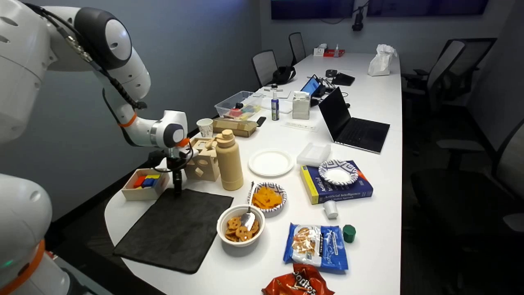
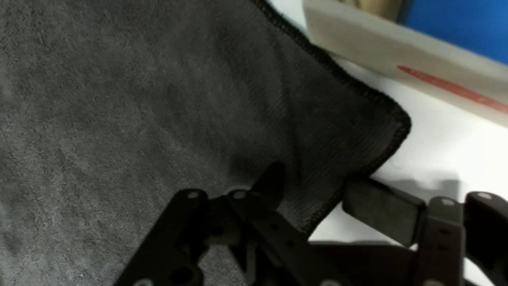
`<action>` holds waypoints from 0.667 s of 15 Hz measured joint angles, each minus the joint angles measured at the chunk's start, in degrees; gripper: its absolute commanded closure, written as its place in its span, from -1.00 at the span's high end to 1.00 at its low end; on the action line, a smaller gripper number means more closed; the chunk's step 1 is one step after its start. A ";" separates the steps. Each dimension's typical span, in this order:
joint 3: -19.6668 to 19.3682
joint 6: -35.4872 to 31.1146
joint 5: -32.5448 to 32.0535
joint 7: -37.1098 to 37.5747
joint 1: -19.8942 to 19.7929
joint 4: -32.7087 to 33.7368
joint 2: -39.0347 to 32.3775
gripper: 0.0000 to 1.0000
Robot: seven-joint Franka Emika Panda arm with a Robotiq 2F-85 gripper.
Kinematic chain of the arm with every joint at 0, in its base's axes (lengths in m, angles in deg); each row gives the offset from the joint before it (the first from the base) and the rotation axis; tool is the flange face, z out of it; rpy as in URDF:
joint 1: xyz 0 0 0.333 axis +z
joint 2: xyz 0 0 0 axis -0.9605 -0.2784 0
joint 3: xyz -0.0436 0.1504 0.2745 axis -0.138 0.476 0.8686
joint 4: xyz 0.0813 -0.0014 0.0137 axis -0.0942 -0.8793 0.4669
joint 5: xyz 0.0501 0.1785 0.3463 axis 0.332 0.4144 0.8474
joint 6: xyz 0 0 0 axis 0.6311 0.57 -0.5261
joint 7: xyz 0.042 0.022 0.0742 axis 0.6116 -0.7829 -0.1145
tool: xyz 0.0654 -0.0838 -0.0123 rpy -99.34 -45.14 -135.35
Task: Fold the towel into a triangle twice.
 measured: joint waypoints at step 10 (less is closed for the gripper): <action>1.92 -0.94 3.22 -0.07 -1.77 -1.25 -0.10 -1.00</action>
